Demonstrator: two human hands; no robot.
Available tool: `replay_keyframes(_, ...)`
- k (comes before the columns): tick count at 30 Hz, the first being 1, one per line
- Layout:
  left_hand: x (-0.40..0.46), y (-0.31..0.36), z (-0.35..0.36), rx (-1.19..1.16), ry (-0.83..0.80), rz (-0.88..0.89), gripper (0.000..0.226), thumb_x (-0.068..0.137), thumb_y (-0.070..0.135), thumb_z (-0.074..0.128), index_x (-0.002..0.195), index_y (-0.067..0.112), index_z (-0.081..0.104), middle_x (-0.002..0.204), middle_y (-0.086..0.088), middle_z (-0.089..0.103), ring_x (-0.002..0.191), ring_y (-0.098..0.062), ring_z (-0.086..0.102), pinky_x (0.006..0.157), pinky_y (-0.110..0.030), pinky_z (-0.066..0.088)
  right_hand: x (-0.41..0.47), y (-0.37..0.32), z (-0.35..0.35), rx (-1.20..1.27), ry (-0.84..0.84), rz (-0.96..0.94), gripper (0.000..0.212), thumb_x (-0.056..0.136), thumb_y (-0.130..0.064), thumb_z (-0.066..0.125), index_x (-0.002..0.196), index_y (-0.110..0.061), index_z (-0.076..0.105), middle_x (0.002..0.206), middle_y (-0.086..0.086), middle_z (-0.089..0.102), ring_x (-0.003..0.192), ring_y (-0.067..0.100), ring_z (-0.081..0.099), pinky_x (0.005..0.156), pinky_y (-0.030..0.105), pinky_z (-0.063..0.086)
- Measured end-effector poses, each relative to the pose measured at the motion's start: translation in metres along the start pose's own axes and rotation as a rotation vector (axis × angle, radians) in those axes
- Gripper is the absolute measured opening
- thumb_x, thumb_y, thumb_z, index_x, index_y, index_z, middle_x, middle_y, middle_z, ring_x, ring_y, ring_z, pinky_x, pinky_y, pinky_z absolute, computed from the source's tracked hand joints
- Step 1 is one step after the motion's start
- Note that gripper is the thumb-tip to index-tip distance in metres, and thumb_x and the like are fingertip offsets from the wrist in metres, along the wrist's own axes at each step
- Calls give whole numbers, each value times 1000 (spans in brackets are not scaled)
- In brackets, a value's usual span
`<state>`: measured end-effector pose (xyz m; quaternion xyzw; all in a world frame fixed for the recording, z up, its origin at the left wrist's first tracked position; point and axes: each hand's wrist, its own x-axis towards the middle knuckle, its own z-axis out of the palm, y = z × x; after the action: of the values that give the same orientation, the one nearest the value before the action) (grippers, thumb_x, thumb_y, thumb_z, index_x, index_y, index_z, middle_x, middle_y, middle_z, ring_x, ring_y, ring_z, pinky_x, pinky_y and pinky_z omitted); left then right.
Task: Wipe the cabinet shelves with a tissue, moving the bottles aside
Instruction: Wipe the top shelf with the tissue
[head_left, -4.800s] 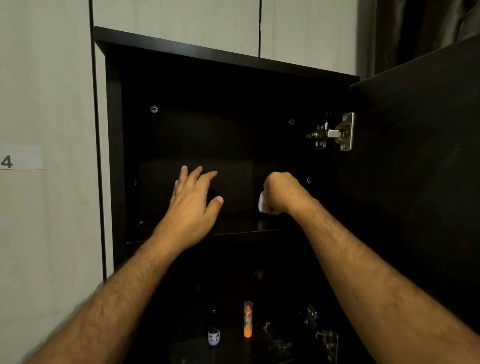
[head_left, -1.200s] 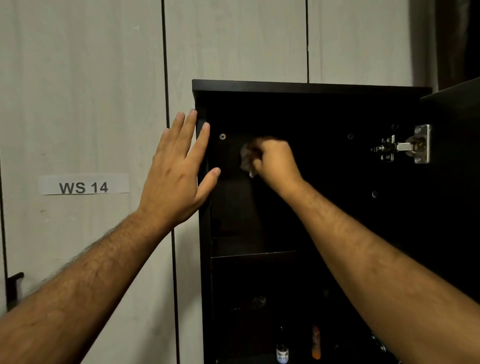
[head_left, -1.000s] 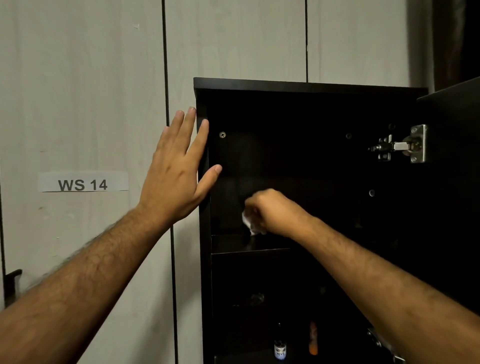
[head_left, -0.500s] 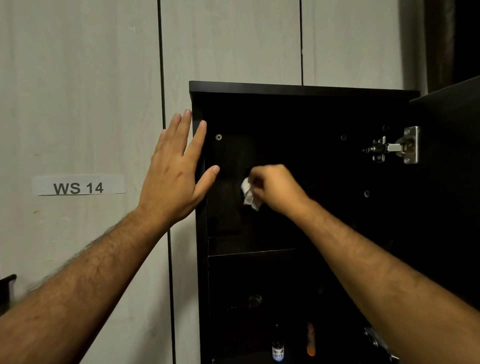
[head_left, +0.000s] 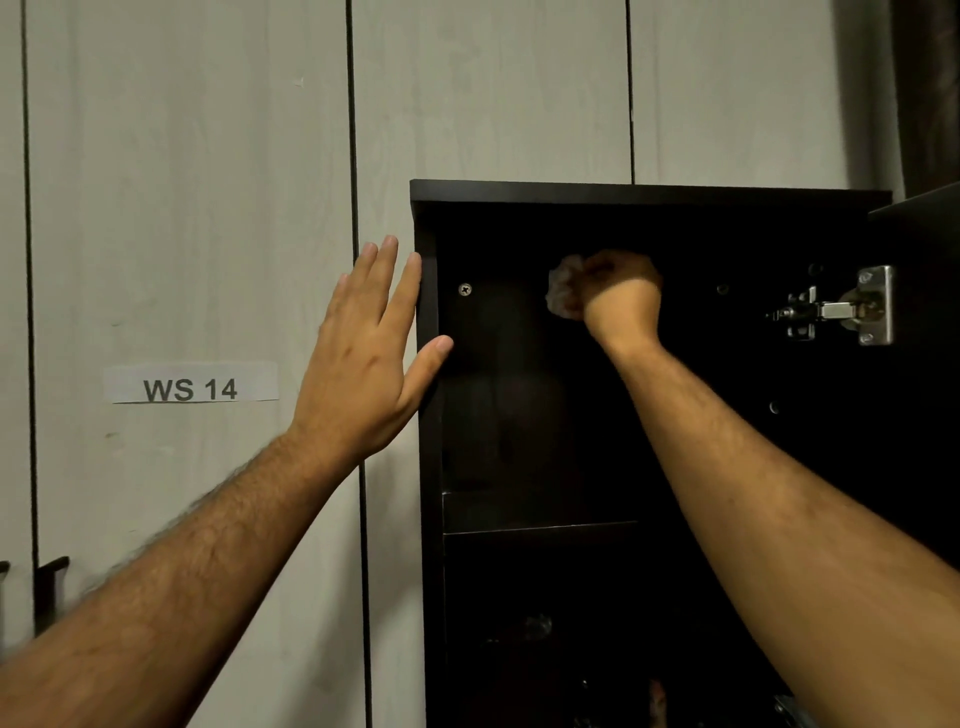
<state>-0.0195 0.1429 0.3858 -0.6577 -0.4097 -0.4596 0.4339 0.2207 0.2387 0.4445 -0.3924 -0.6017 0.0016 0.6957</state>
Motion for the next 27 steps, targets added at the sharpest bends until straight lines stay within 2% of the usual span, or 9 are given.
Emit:
replay_keyframes(3,0,-3,0,10,-10,6,69,99,53,25,155,13,13,163,-11,8,150,-23,3,122,-44,11,-8,-10,14,111,103,32,14,83,-19,61,73,-29,60,85,8,72,83,28,69,80,43,58)
replay_keyframes(6,-1,-4,1,9,-10,20,68,100,51,25,155,12,12,163,-11,8,150,-23,3,122,-44,11,-20,-16,32,174,63,-60,15,88,-9,61,90,-18,72,89,10,72,84,28,69,78,33,56)
replay_keyframes(8,-1,-4,2,2,-6,23,68,100,50,26,155,11,12,163,-11,8,151,-22,3,122,-44,11,-31,-21,44,157,-61,-144,15,87,-3,62,96,-6,74,90,12,74,83,26,70,73,23,55)
replay_keyframes(11,-2,-5,2,-9,-4,17,68,100,49,28,155,11,13,163,-11,8,151,-22,3,122,-44,11,-53,-17,50,-160,-249,-391,20,84,-8,69,103,-11,74,97,5,74,91,16,68,82,17,48)
replay_keyframes(14,-3,-3,2,-15,-2,17,68,100,48,29,155,11,13,162,-11,9,150,-22,3,122,-43,10,-84,-4,42,-400,-551,-620,8,81,-13,71,89,-15,69,84,-4,63,82,15,63,70,19,41)
replay_keyframes(17,-3,-2,2,-16,-1,6,67,101,49,28,155,12,13,163,-10,8,150,-22,3,122,-42,10,-108,9,26,-566,-898,-666,2,84,-17,69,85,-18,68,82,-11,54,75,6,55,66,24,45)
replay_keyframes(19,-2,-2,2,-18,-2,3,68,100,50,28,155,11,12,163,-10,8,150,-22,3,122,-42,11,-105,16,16,-650,-970,-677,6,83,-17,70,87,-22,70,84,-12,55,76,5,55,68,24,49)
replay_keyframes(23,-2,-4,2,-23,-5,-8,71,100,52,27,154,11,10,163,-9,7,150,-20,2,122,-39,9,-64,9,-5,-627,-677,-588,7,81,-14,66,84,-18,69,83,0,69,82,19,68,70,30,52)
replay_keyframes(27,-2,-6,2,-7,-13,-11,70,100,52,26,155,11,9,163,-8,6,150,-19,1,122,-37,7,-30,-6,-1,-48,-197,-132,16,85,0,59,91,-9,71,80,4,71,70,11,70,67,25,58)
